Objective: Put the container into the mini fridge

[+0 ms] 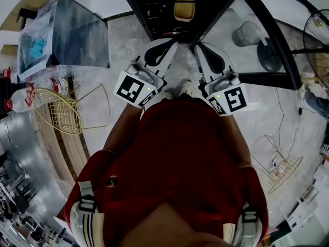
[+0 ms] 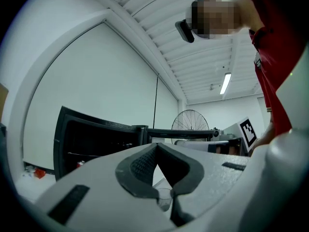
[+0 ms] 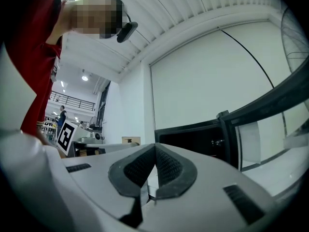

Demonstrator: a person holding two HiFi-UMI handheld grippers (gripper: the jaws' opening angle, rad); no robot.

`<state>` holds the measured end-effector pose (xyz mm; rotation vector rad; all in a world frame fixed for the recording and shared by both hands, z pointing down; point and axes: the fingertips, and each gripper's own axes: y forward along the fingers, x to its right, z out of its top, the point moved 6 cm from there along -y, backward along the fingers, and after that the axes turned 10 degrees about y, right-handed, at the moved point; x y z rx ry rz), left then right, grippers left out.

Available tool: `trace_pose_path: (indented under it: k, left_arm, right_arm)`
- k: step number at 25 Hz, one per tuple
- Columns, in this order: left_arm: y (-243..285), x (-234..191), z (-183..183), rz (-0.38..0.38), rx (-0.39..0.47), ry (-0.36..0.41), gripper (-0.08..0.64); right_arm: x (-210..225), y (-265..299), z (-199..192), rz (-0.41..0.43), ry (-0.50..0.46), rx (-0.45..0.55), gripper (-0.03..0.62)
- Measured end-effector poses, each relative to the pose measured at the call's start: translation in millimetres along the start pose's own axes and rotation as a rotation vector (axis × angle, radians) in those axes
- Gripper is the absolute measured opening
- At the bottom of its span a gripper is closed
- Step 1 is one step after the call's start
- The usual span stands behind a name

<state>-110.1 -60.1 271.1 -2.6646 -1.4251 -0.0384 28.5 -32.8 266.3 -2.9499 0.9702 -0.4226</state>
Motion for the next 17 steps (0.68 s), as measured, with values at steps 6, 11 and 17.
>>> trace_pose_path:
  k: [6, 11, 17]
  left_arm:
    - [-4.7, -3.0, 4.7, 0.002, 0.015, -0.003, 0.006]
    - [-9.9, -4.0, 1.2, 0.007, 0.017, -0.009, 0.006]
    - [-15.8, -7.6, -3.2, 0.009, 0.022, -0.016, 0.006]
  right_arm:
    - [-7.2, 4.3, 1.1, 0.004, -0.02, -0.01, -0.003]
    - [-8.8, 5.7, -2.9, 0.002, -0.028, -0.02, -0.003]
    - [-11.5, 9.2, -9.4, 0.005, -0.029, -0.028, -0.003]
